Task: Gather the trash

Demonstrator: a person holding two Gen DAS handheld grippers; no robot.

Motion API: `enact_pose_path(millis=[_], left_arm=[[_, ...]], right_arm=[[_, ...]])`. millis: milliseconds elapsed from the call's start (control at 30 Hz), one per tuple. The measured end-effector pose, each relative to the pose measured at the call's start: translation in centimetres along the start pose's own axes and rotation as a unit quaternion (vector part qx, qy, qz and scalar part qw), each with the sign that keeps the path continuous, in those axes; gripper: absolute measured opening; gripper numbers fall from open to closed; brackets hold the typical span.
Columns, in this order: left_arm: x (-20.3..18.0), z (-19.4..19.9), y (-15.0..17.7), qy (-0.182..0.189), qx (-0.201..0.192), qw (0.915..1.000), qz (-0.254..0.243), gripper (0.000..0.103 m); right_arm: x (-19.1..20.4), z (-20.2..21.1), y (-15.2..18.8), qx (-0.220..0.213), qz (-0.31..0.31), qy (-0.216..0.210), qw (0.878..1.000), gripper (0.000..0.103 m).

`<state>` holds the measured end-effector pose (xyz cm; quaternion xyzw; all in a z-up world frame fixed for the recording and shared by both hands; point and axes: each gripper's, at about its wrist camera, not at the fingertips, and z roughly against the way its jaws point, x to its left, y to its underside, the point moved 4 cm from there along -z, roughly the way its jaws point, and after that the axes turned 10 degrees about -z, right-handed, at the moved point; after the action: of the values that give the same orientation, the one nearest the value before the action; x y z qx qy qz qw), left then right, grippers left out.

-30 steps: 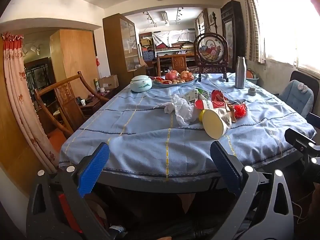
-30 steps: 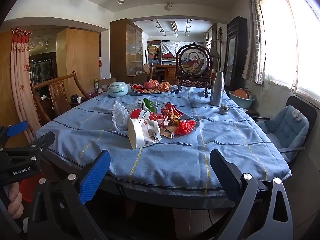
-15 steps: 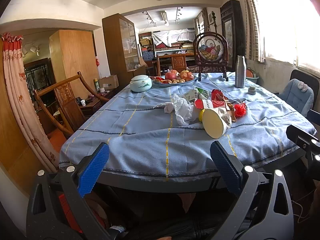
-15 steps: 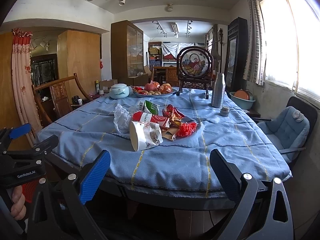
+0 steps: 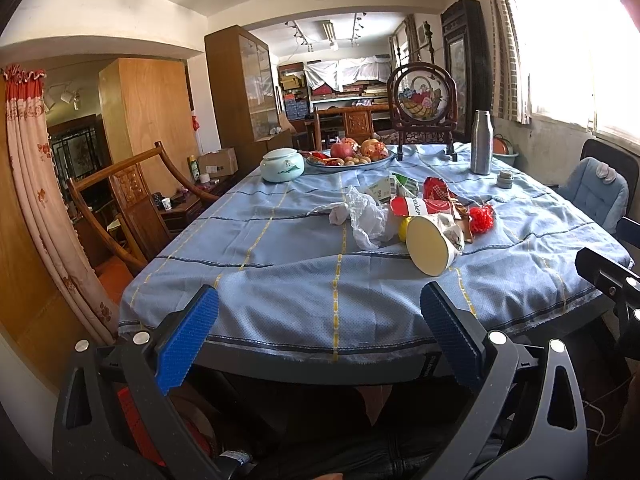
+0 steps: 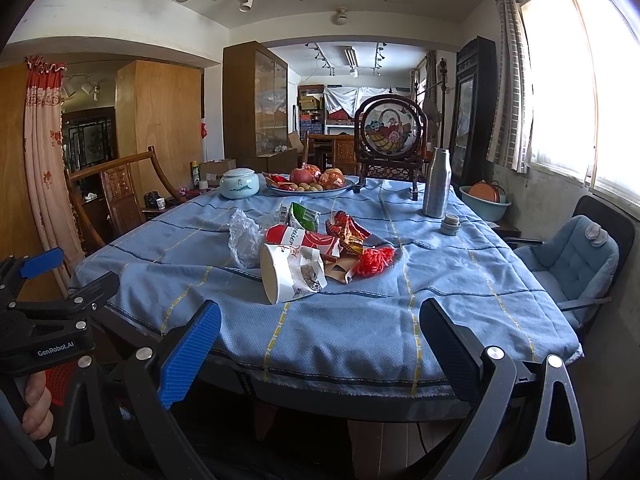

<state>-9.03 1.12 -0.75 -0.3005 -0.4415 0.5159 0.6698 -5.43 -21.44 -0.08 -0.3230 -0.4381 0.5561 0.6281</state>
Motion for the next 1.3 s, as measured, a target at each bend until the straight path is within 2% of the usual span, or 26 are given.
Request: enact_pose_path(millis=[567,867,1000,1200,1300], left_arm=[[0.0,-0.8,0.6,0.010,0.014,0.9998,-0.005,0.096],[0.0,-3.1,1.4,0.101,0.050,0.9935,0.018,0.096],[-0.7,-4.7,1.9,0.135,0.066,0.9884,0.022,0.096],[-1.6,-8.8,1.5,0.170,0.094,0.9808,0.015,0.096],[-0.9,-11.8,0.5,0.158,0.103,0.9818,0.020,0.096]], right_arm=[[-0.1,0.0,0.0,0.007,0.011,0.006,1.000,0.098],[-1.5,-1.9,1.0,0.019,0.025,0.029,0.999,0.098],[-3.0,-3.4,1.4,0.052,0.023,0.047,0.997,0.098],[-5.3,-6.5,1.9,0.081,-0.005,0.055,0.995,0.098],[-5.5,-8.3,2.3,0.099,-0.016,0.040,0.994,0.098]])
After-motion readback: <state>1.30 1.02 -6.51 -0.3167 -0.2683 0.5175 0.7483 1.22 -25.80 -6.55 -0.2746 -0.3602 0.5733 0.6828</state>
